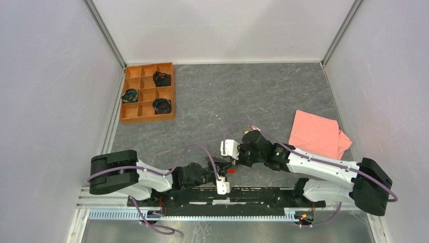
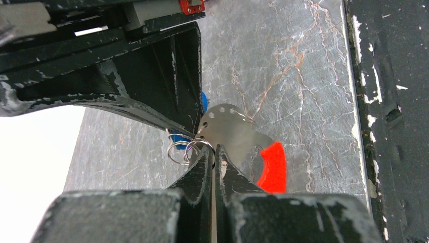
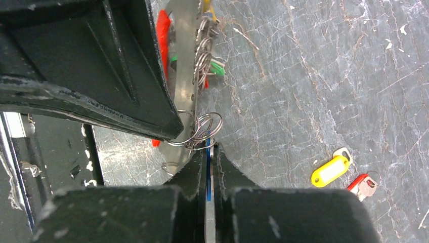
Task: Remove the keys from the keyring
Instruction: Remove the key from the keyring, then place the keyring at the center of the board, then place the key at the center of the board.
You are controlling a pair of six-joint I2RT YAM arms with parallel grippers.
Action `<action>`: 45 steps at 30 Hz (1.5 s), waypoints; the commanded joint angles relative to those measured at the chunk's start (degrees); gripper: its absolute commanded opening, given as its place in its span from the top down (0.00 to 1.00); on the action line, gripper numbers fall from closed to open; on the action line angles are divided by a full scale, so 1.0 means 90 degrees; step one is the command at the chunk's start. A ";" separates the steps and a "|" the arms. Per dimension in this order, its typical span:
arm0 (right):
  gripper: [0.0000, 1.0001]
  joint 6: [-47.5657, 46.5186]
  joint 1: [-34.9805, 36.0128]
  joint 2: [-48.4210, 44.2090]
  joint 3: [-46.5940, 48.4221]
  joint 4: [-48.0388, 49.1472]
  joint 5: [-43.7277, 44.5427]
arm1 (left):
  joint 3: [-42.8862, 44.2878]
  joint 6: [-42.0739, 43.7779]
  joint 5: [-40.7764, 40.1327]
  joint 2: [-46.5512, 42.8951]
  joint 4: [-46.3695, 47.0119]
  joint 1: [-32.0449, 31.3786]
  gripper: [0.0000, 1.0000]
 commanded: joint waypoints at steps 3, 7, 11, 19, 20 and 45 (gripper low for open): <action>1.00 0.0057 -0.0032 -0.0488 0.0541 0.0220 -0.0378 | -0.0268 -0.0381 -0.0176 0.0351 0.1122 0.0008 0.98; 1.00 0.0033 -0.0021 -0.0778 0.0496 0.0170 -0.0120 | -0.0391 -0.0681 -0.0464 0.0555 0.1728 0.0066 0.94; 1.00 -0.0063 0.0089 -0.0824 0.0542 0.0094 -0.0077 | -0.0411 -0.0952 -0.0644 0.0690 0.2086 0.0076 0.79; 1.00 -0.0109 0.0265 -0.0729 0.0646 0.0009 0.0044 | -0.0456 -0.1291 -0.0798 0.0645 0.2411 0.0111 0.69; 1.00 -0.0109 0.0273 -0.0708 0.0674 -0.0037 0.0081 | -0.0468 -0.1319 -0.0807 0.0618 0.2456 0.0115 0.70; 1.00 -0.0565 0.0948 -0.0938 0.0466 0.0069 0.0892 | -0.0317 -0.2218 -0.0404 0.0167 0.2286 0.0519 0.77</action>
